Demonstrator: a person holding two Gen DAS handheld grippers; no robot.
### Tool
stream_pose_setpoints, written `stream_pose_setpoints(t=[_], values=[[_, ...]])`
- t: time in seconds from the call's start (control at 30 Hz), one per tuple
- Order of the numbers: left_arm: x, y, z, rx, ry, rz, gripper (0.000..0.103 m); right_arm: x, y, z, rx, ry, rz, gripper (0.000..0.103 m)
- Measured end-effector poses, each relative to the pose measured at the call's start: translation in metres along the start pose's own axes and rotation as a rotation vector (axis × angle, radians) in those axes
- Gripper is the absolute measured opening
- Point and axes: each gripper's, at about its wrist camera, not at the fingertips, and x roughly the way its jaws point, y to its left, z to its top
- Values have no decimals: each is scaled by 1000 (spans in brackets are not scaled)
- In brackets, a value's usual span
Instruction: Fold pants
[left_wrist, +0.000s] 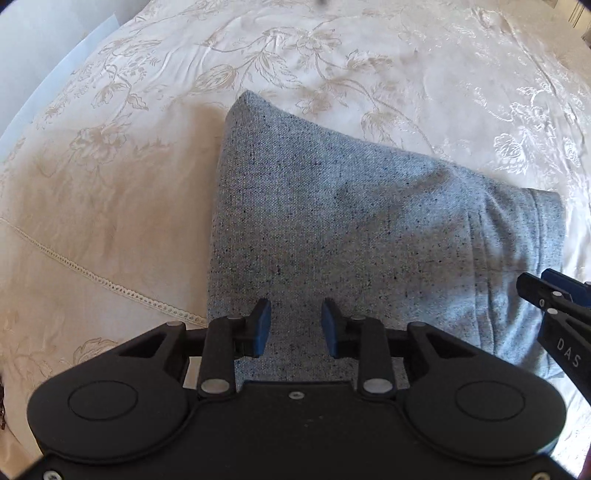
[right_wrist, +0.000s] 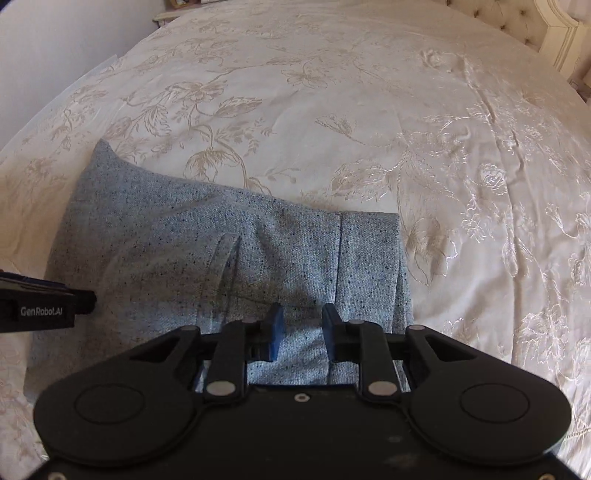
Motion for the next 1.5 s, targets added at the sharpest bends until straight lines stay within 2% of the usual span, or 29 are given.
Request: stream_pose_setpoints(t=[0.13,0.27,0.4,0.6,0.73,0.93,1.03,1.23,1.5], values=[[-32,5,-15,-39,-17,-21,40,-39,-1,-10,43,-38,-38,28],[-64,2,-32,-55,-53,-15,40,-76,5,-24,-6,-90,-94,31],[-89,-6,-52,-74,-58,-9,40,-112,0,-37,-1,-97,-12,31],[-127,-24,-82,-84,-98,38,41,-149,-12,-57,-12,-74,52,31],[-147,-33,-95,-95,-106,32,41,-165,-22,-71,22,-51,54,31],[-168,-50,-106,-66,-135,77,42,-190,-38,-85,68,-83,47,31],[-176,-56,-110,-64,-155,69,42,-197,-44,-86,69,-99,52,31],[-186,-62,-117,-60,-182,85,42,-210,-48,-89,59,-123,65,31],[-187,-60,-128,-77,-179,100,42,-222,-43,-93,42,-140,83,31]])
